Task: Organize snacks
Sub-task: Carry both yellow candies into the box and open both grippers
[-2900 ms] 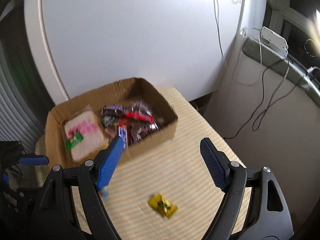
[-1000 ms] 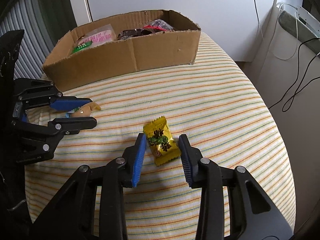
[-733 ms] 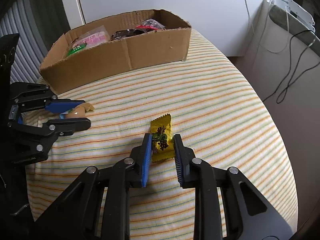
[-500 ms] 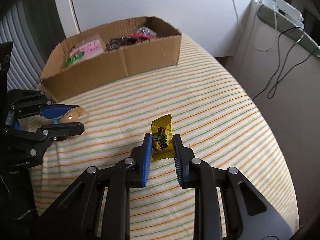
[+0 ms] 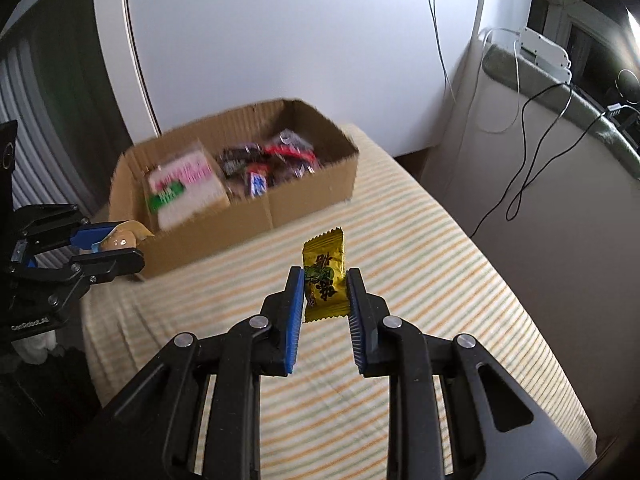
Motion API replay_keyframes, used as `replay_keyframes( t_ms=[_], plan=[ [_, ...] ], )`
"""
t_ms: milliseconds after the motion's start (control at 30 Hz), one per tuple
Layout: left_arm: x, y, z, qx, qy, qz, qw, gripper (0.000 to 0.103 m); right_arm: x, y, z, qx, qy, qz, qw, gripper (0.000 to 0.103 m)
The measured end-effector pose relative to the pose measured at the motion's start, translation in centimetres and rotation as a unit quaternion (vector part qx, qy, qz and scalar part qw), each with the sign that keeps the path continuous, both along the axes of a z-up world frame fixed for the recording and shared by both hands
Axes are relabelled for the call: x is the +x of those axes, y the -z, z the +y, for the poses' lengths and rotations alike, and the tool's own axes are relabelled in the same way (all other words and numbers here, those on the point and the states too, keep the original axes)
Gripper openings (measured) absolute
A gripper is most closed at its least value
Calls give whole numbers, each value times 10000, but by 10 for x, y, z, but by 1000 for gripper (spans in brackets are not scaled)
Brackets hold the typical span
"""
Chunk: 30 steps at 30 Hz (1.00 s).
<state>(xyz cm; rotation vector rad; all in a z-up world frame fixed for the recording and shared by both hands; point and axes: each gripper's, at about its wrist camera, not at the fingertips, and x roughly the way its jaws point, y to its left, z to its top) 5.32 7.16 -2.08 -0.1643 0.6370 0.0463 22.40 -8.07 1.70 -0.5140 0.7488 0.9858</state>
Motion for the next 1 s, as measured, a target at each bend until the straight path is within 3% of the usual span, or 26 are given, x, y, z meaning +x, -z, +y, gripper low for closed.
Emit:
replay_keyframes(
  t_ms=[333, 633, 1000],
  plan=[
    [-10, -10, 50, 150, -282, -174, 9993, 22, -17, -19, 51, 194, -147, -31, 9997, 22],
    [-4, -8, 62, 221, -378, -156, 9989, 21, -25, -8, 88, 222, -287, 8, 9993, 22],
    [1, -6, 68, 260, -404, -108, 9988, 19, -5, 8, 114, 186, -79, 291, 9994, 22]
  ],
)
